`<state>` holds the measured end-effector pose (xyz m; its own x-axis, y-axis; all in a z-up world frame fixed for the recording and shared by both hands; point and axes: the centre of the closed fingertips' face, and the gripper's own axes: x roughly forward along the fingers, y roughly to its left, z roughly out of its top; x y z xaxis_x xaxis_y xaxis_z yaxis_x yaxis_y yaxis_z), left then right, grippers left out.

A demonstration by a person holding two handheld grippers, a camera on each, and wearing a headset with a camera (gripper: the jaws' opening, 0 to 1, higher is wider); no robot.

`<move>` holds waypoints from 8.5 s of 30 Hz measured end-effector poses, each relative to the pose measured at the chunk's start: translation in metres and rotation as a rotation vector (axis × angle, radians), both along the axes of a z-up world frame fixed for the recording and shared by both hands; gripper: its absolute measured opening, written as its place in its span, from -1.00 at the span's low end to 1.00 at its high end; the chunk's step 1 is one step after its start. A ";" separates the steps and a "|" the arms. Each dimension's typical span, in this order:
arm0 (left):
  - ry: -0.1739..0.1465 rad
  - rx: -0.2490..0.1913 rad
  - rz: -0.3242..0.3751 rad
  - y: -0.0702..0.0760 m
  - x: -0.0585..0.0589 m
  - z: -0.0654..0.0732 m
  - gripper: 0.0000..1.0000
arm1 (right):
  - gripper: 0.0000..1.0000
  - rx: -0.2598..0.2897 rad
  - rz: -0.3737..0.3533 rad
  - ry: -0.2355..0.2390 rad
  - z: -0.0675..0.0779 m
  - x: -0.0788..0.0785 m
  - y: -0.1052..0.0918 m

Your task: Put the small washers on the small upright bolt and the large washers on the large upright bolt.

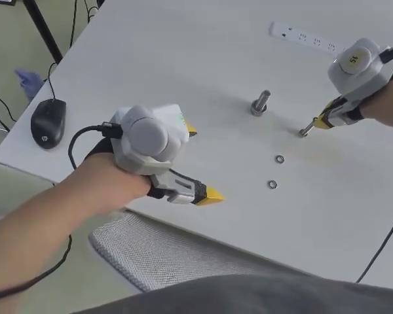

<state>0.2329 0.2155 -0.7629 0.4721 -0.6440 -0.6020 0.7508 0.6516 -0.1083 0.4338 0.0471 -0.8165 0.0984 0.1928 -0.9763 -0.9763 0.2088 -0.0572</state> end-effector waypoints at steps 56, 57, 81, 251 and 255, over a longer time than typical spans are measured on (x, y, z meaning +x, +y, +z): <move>-0.009 -0.037 0.016 -0.001 0.000 0.000 0.76 | -0.72 -0.045 0.045 0.018 -0.047 -0.010 0.005; -0.005 -0.037 0.015 -0.002 -0.001 0.000 0.75 | -0.72 -0.044 0.045 0.018 -0.046 -0.010 0.005; -0.019 -0.034 0.011 -0.004 -0.003 0.008 0.77 | -0.43 -0.011 0.045 0.013 -0.030 -0.004 0.003; 0.005 0.042 0.013 -0.023 -0.021 -0.002 0.99 | -0.76 -0.003 -0.046 -0.020 0.008 -0.046 -0.027; 0.010 0.043 0.012 -0.024 -0.023 -0.004 0.99 | -0.76 0.009 -0.048 -0.031 0.016 -0.034 -0.022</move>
